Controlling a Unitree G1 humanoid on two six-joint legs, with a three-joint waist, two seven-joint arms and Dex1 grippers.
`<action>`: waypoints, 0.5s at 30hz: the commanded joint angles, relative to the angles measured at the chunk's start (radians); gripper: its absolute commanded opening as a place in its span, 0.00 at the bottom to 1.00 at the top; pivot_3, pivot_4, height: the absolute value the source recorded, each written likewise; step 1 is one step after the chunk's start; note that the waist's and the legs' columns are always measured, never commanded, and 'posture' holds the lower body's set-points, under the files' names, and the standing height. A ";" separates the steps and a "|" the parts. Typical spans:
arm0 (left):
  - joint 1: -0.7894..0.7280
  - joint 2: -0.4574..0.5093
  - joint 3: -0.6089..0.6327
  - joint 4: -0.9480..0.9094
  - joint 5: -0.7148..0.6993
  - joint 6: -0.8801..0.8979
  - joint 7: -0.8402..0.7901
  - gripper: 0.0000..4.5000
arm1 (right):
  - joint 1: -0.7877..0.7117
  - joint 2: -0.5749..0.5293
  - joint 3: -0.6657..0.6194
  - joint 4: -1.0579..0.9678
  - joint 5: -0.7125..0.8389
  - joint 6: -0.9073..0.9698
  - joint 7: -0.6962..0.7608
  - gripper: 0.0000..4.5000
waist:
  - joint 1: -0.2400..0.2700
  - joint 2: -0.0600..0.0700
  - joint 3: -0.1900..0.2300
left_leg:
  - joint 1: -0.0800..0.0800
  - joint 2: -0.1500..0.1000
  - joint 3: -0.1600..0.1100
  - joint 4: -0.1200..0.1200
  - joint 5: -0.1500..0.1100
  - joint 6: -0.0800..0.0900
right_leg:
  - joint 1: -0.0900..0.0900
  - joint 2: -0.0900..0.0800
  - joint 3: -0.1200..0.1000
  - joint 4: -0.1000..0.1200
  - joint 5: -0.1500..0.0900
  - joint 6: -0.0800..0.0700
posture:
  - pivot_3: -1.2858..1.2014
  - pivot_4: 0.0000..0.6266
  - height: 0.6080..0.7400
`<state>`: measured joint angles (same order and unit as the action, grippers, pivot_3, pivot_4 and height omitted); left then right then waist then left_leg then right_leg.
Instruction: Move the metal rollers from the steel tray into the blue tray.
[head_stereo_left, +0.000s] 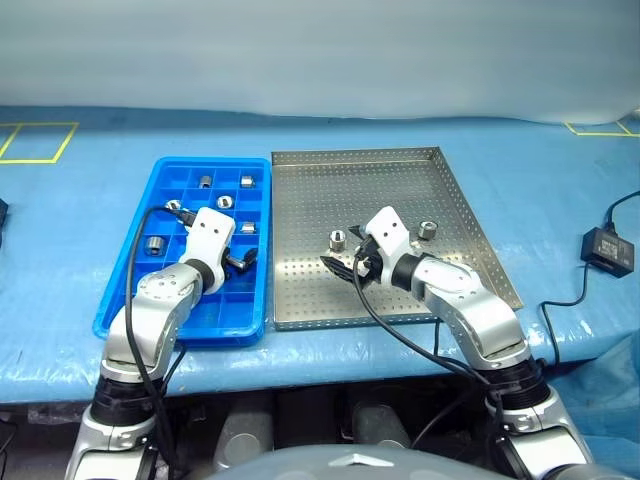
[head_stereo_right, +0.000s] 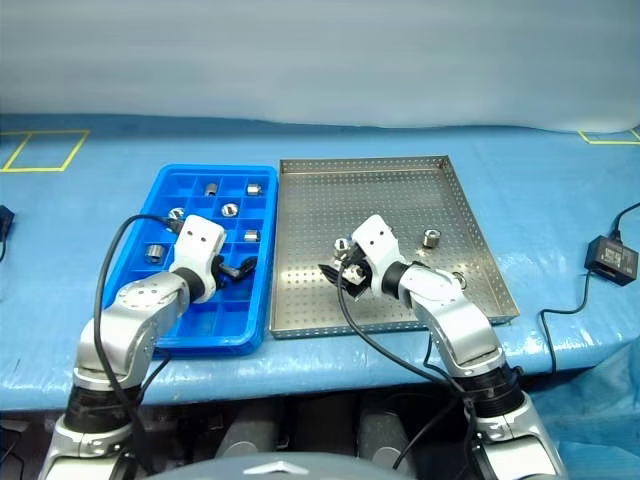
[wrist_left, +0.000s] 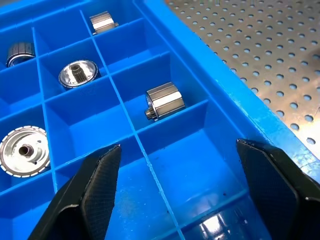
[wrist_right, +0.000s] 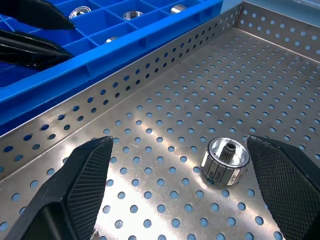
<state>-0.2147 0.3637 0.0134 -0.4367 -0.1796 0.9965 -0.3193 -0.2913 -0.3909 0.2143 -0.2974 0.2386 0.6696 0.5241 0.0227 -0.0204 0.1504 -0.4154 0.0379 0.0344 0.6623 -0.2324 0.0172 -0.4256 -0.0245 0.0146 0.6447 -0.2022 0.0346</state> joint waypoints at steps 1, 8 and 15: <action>-0.022 -0.013 0.003 -0.061 -0.056 -0.009 -0.035 0.89 | -0.008 0.001 -0.013 -0.044 0.002 0.001 -0.001 1.00 | 0.000 0.000 0.000 | 0.000 0.000 0.000 0.000 0.000 0.000 | 0.000 0.000 0.000 0.000 0.000 0.000 | 0.54 0.24 1.00; -0.015 0.034 0.039 -0.063 -0.033 -0.007 -0.009 0.89 | -0.009 0.003 -0.014 -0.044 0.001 0.002 -0.002 1.00 | -0.007 0.000 0.000 | 0.000 0.000 0.000 0.000 0.000 0.000 | 0.000 0.000 0.000 0.000 0.000 0.000 | 0.54 0.24 1.00; -0.026 0.086 0.166 -0.140 -0.045 -0.005 0.017 0.89 | -0.002 -0.001 -0.017 -0.049 0.004 0.003 0.002 1.00 | -0.014 0.000 0.000 | 0.000 0.001 0.000 -0.001 0.000 0.000 | -0.001 0.001 0.000 0.000 0.000 0.000 | 0.53 0.24 1.00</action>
<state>-0.2192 0.4400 0.1446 -0.5215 -0.2163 0.9984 -0.3116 -0.2903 -0.3901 0.2137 -0.2976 0.2387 0.6841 0.5244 0.0086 -0.0208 0.1507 -0.4152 0.0389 0.0346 0.6615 -0.2325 0.0171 -0.4264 -0.0236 0.0148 0.6448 -0.2024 0.0344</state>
